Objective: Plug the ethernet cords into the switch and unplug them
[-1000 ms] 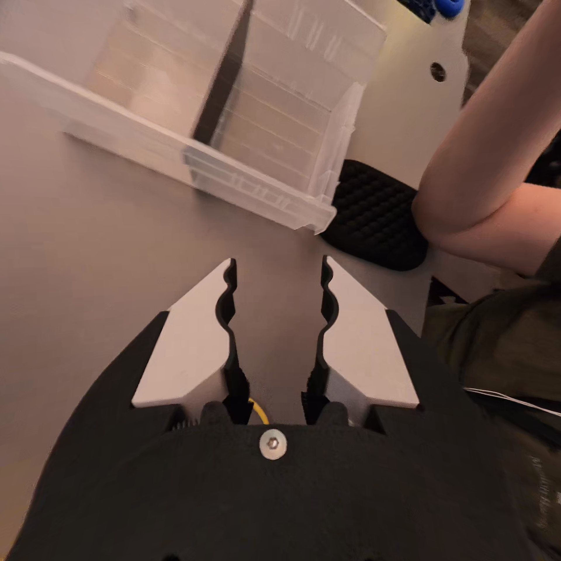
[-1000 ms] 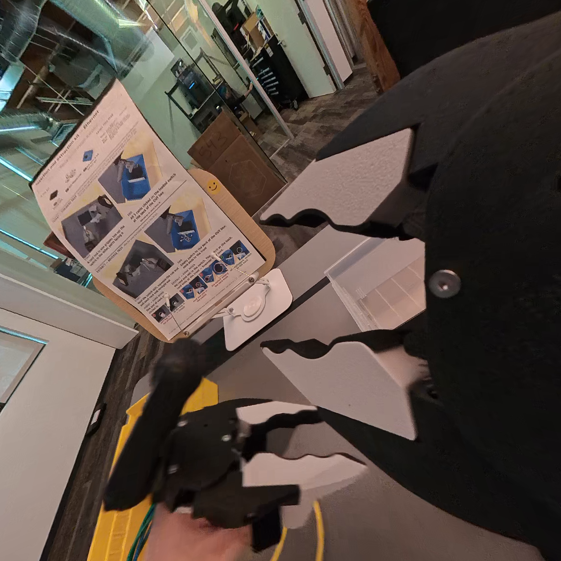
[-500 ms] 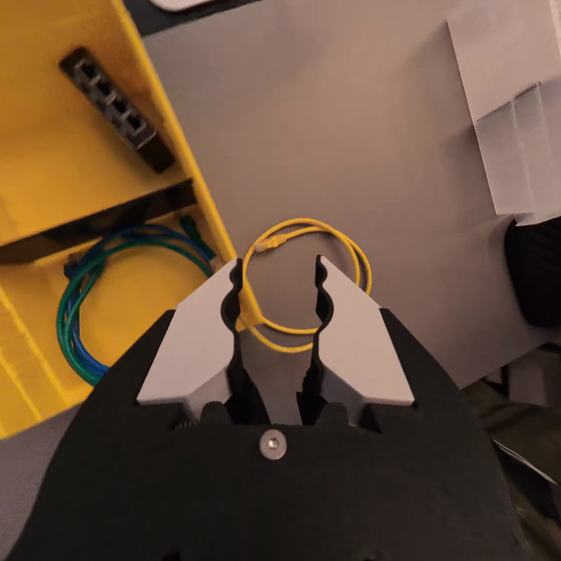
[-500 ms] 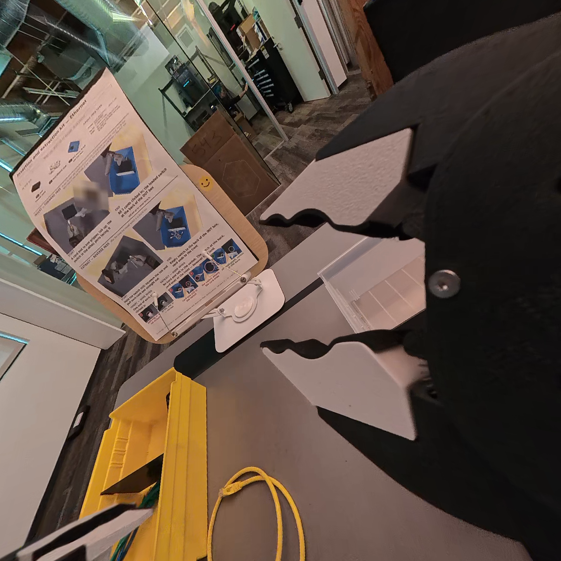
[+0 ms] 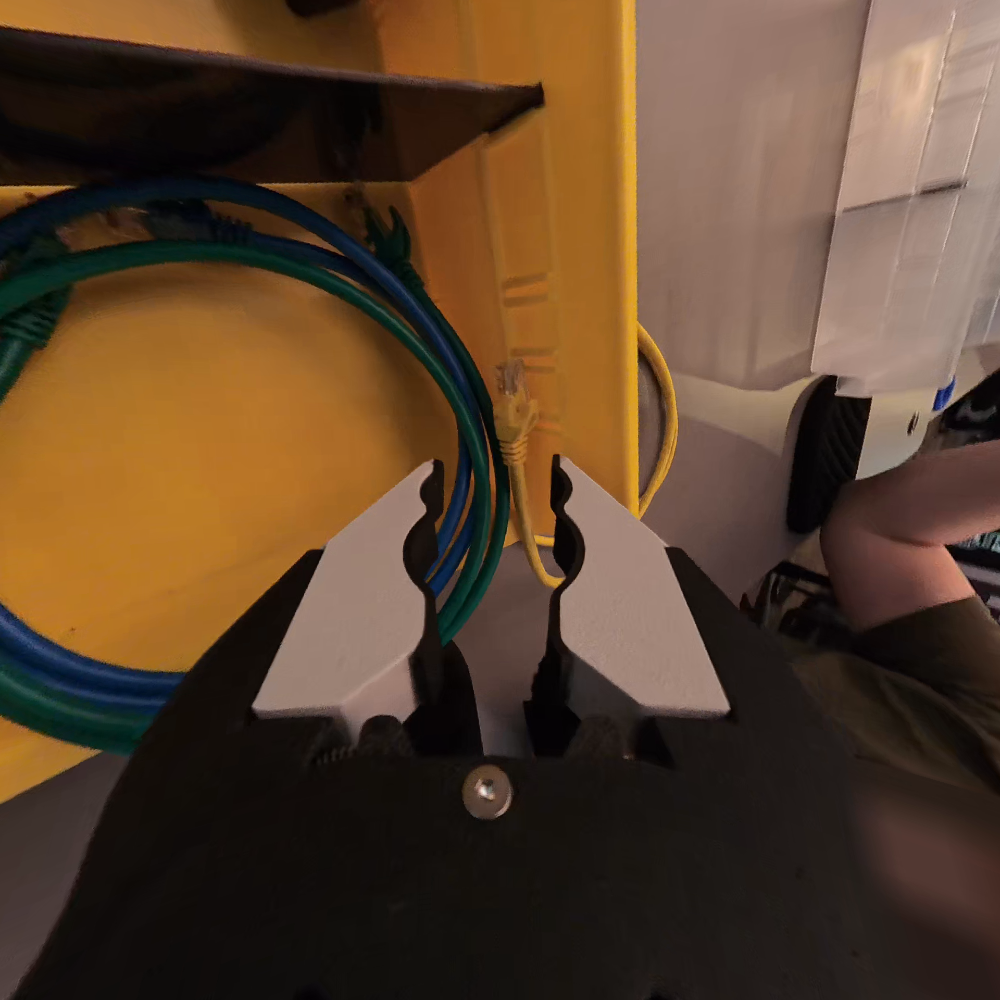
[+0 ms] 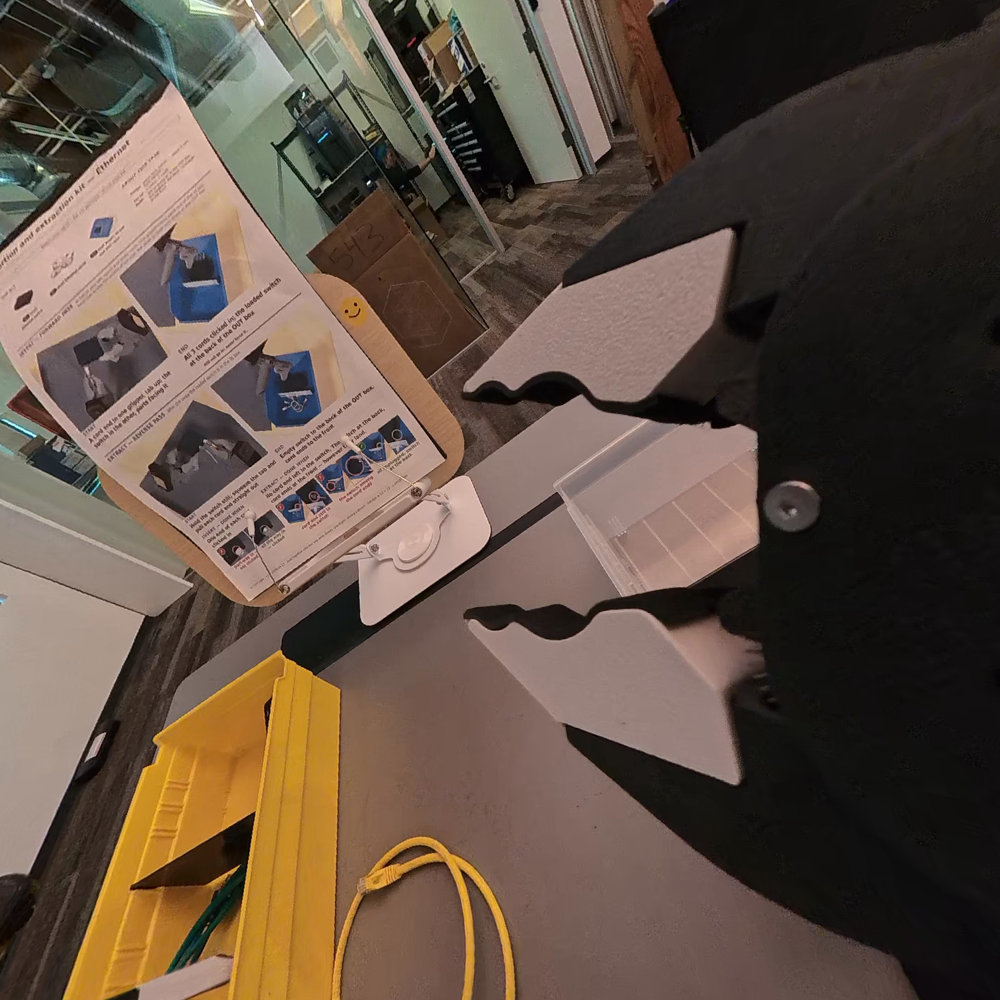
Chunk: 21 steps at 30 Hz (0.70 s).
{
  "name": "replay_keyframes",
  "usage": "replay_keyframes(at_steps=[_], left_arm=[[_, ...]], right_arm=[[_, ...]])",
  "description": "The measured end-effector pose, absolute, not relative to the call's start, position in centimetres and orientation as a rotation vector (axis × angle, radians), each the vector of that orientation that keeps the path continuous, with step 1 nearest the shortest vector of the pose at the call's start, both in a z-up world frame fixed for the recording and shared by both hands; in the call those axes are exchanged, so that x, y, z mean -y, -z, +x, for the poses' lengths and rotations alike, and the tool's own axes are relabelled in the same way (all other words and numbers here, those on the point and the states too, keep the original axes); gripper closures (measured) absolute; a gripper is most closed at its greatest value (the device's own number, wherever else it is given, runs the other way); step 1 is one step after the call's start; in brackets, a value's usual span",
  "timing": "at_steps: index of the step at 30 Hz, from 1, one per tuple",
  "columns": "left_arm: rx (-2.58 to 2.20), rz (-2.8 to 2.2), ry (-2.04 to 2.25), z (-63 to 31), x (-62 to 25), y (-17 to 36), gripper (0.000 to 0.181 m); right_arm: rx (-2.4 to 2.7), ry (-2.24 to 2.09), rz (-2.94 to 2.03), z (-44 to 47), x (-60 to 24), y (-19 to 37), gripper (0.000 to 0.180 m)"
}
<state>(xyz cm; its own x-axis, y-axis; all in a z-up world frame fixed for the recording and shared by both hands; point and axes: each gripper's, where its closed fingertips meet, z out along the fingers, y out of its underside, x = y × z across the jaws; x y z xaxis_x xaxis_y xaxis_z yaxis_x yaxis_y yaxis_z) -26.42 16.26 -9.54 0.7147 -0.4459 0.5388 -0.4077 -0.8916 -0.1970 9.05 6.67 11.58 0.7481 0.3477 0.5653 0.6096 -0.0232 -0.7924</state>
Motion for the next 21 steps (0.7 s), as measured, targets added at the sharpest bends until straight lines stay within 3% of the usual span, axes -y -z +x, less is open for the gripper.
replay_keyframes(at_steps=[10,21], left_arm=[[-0.898,-2.903,0.774,-26.1,-16.1,11.3,0.145],[-0.898,-2.865,0.757,-26.4,-16.2,10.3,0.166]], right_arm=[[0.820,0.264,-1.665,8.9,-7.0,-10.5,0.105],[0.854,0.287,-1.684,8.6,-7.2,-9.7,0.105]])
